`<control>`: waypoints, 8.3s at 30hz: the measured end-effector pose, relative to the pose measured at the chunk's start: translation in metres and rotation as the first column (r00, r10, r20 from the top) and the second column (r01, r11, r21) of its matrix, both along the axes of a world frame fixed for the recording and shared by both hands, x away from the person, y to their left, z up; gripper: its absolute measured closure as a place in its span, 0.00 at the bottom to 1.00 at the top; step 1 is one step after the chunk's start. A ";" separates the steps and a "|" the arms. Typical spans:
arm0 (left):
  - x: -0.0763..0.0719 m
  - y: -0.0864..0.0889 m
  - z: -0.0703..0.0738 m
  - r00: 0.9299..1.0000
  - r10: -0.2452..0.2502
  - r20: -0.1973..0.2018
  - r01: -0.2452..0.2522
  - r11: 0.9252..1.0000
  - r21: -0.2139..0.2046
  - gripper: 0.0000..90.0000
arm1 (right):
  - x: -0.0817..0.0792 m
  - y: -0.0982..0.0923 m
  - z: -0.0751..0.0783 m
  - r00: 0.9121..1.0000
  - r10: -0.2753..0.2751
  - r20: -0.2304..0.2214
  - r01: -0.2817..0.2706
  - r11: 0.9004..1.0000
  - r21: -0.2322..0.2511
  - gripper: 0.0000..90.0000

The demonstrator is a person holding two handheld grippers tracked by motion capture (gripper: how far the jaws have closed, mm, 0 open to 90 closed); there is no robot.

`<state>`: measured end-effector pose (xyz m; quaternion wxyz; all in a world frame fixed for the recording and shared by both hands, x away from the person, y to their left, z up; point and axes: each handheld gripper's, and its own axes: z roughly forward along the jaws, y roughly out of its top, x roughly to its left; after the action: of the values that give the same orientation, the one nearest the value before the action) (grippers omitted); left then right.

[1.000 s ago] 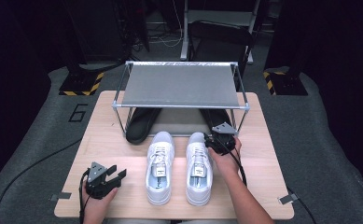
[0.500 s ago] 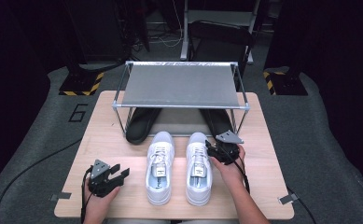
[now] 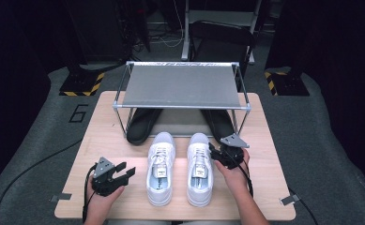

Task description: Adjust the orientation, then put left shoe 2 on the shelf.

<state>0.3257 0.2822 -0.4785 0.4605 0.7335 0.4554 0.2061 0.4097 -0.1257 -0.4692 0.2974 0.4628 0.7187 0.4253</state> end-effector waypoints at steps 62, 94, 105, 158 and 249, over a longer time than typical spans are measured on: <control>0.015 -0.069 0.009 0.993 -0.071 -0.094 0.075 0.996 0.039 0.67 | -0.047 -0.025 -0.019 1.000 -0.018 -0.006 0.018 0.997 0.080 0.45; 0.025 -0.061 0.018 0.995 -0.022 -0.101 0.034 0.992 0.124 0.85 | -0.049 -0.037 -0.022 0.999 -0.035 -0.024 0.038 0.993 0.108 0.45; 0.033 -0.045 0.021 0.995 -0.011 -0.100 0.021 0.994 0.106 0.91 | -0.048 -0.037 -0.024 0.999 -0.037 -0.029 0.040 0.993 0.113 0.45; 0.033 -0.027 0.002 0.979 -0.089 -0.181 0.095 0.995 0.021 0.76 | -0.046 -0.038 -0.030 0.998 -0.031 -0.060 0.038 0.991 0.127 0.44; 0.011 -0.001 0.071 0.995 -0.050 -0.086 0.045 0.997 -0.062 0.92 | -0.048 -0.044 -0.031 0.996 -0.068 -0.063 0.078 0.983 0.165 0.44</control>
<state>0.3368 0.2813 -0.4080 0.4668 0.7383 0.4635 0.1489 0.3617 -0.1701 -0.5000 0.2524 0.5240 0.6712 0.4595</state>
